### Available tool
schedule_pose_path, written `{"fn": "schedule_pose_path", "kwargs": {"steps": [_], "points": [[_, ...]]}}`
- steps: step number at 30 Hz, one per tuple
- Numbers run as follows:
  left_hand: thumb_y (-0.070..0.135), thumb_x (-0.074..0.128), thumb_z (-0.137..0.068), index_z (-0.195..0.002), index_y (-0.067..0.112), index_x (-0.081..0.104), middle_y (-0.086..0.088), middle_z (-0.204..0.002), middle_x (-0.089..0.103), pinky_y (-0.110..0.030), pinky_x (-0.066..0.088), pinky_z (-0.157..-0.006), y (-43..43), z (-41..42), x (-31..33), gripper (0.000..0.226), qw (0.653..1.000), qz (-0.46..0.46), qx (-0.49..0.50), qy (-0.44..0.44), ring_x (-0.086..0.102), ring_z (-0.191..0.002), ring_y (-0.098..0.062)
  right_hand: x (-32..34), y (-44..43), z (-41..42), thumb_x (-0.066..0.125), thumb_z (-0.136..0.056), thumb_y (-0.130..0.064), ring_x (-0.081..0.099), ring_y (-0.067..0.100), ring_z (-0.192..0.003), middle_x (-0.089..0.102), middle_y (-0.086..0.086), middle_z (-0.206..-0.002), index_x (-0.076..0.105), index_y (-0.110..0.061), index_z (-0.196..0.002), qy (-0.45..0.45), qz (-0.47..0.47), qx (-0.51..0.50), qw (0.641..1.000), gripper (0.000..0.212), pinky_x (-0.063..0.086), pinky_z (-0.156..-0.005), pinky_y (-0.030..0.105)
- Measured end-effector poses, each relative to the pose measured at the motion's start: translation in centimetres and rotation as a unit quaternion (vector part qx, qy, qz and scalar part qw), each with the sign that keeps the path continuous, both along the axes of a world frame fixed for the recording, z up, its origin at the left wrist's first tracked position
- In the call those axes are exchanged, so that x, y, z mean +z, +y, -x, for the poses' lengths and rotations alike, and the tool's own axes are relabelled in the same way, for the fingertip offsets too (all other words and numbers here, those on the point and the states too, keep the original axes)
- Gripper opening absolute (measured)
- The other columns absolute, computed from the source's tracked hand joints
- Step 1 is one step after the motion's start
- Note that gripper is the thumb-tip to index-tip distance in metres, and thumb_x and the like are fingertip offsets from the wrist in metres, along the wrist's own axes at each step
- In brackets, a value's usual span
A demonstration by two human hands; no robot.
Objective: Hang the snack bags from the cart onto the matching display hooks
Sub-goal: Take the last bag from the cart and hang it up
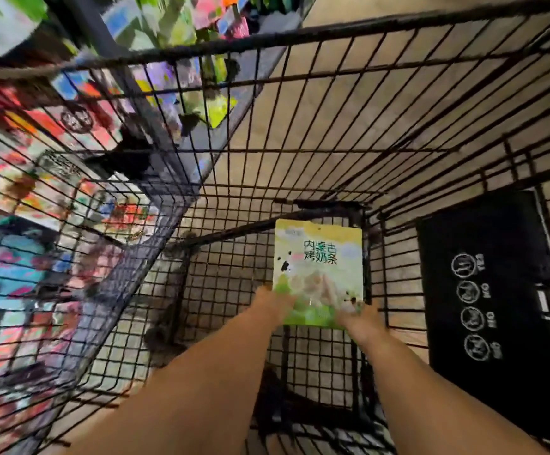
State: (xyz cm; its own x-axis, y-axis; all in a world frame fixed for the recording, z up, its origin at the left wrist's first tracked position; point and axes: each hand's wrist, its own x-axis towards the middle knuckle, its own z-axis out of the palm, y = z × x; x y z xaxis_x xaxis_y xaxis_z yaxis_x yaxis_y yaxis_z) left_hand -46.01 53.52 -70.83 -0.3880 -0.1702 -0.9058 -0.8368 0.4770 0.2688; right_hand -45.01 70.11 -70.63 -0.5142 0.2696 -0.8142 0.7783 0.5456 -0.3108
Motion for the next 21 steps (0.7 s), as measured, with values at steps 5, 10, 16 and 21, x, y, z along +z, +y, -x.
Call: {"fn": "schedule_pose_path", "kwargs": {"steps": [5, 10, 16, 21], "points": [[0.049, 0.060, -0.089, -0.138, 0.009, 0.046, -0.011, -0.137, 0.053, -0.032, 0.043, -0.100, 0.8, 0.0, -1.5, 0.065, 0.997, -0.031, -0.063, 0.022, 0.051, -0.125, -0.027, -0.7, -0.1, -0.7, 0.063, -0.093, -0.019, 0.048, 0.034, -0.129, 0.052, 0.019, -0.137, 0.049, 0.001, -0.135, -0.019, 0.063, -0.068, 0.996, 0.048, 0.040, -0.103, 0.039], [0.032, 0.064, -0.091, -0.119, 0.013, 0.065, -0.007, -0.120, 0.066, -0.036, 0.050, -0.096, 0.3, 0.8, 0.4, 0.034, 0.990, -0.090, -0.068, 0.088, 0.063, -0.107, -0.022, 0.5, -0.4, 0.0, 0.056, -0.098, -0.024, 0.041, 0.032, -0.135, 0.049, 0.016, -0.142, 0.047, -0.001, -0.138, -0.036, 0.151, -0.124, 0.980, 0.047, 0.032, -0.109, 0.043], [0.016, 0.066, -0.088, -0.119, 0.010, 0.062, -0.009, -0.106, 0.072, -0.037, 0.060, -0.075, -3.5, 2.3, 6.5, 0.032, 0.952, -0.291, 0.072, 0.062, 0.071, -0.090, -0.023, 4.6, -2.3, 1.4, 0.048, -0.097, -0.045, 0.063, 0.016, -0.091, 0.068, 0.001, -0.105, 0.058, -0.015, -0.130, -0.065, 0.264, -0.137, 0.953, 0.046, 0.048, -0.070, 0.029], [0.025, 0.077, -0.067, -0.114, 0.004, 0.063, -0.015, -0.105, 0.071, -0.040, 0.057, -0.080, -8.4, 2.2, 13.0, 0.053, 0.910, -0.373, 0.121, 0.136, 0.068, -0.090, -0.028, 8.8, -4.4, 3.4, 0.066, -0.077, -0.050, 0.067, 0.027, -0.104, 0.072, 0.008, -0.114, 0.064, -0.017, -0.121, -0.018, 0.354, -0.140, 0.925, 0.055, 0.055, -0.086, 0.041]]}}
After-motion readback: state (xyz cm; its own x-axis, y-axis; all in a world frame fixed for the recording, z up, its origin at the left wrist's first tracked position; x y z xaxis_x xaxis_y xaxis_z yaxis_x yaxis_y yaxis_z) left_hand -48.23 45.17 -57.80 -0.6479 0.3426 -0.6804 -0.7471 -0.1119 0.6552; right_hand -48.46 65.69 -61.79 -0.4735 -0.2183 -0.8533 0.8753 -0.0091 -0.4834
